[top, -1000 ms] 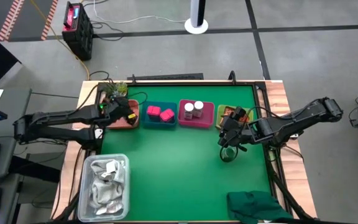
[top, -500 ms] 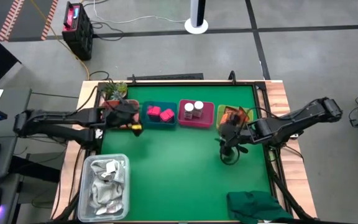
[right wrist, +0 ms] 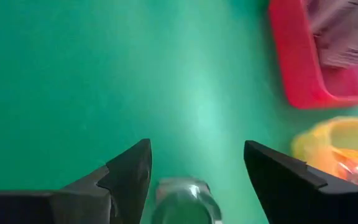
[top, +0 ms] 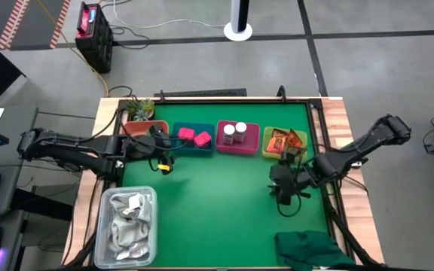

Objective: Sort spices by type
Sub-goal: Put the green seasoning bottle into the orange bin

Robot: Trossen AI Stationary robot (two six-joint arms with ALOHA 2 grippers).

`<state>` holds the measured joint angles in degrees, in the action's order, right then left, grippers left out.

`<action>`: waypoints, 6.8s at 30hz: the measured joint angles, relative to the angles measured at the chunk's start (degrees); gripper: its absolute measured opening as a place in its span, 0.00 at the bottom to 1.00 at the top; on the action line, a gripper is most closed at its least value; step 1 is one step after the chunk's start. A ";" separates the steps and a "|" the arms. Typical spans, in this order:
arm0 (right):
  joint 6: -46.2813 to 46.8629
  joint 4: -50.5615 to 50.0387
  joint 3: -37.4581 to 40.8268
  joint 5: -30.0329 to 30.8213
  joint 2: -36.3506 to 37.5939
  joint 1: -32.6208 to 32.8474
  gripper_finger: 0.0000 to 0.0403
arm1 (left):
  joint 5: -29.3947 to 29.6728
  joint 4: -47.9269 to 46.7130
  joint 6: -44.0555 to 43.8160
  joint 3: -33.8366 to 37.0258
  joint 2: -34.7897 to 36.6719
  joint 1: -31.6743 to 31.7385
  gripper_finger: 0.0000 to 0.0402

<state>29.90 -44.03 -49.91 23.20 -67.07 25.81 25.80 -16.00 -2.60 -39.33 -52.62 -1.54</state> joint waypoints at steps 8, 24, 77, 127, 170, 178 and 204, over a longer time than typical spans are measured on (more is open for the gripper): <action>13.27 -8.35 1.45 3.72 0.00 7.08 0.71 | 0.02 0.06 -0.01 0.00 0.00 0.00 0.78; 24.68 -16.76 1.47 -0.07 0.00 11.36 0.71 | 0.07 0.08 -0.02 0.00 0.00 0.00 0.78; -12.70 9.51 -0.90 -8.03 -8.28 -10.80 0.55 | -1.72 4.82 -0.15 -0.04 -1.17 0.00 0.78; -38.35 22.00 -22.29 -20.37 -31.46 -27.48 0.77 | -12.09 7.03 2.70 -13.38 -27.15 2.01 0.78; -23.83 24.67 1.93 -15.17 -7.07 -25.68 0.78 | -23.32 33.52 2.48 -13.31 -42.25 4.61 0.78; -23.83 24.76 1.93 -15.16 -7.21 -25.50 0.78 | -27.07 35.44 3.54 -13.29 -43.88 5.50 0.78; -24.24 25.21 1.97 -15.17 -7.23 -25.52 0.78 | -26.75 36.31 5.64 -12.96 -47.28 5.51 0.46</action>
<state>5.66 -18.82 -47.94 8.03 -74.30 0.30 -0.95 20.31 3.04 -52.29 -99.90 3.97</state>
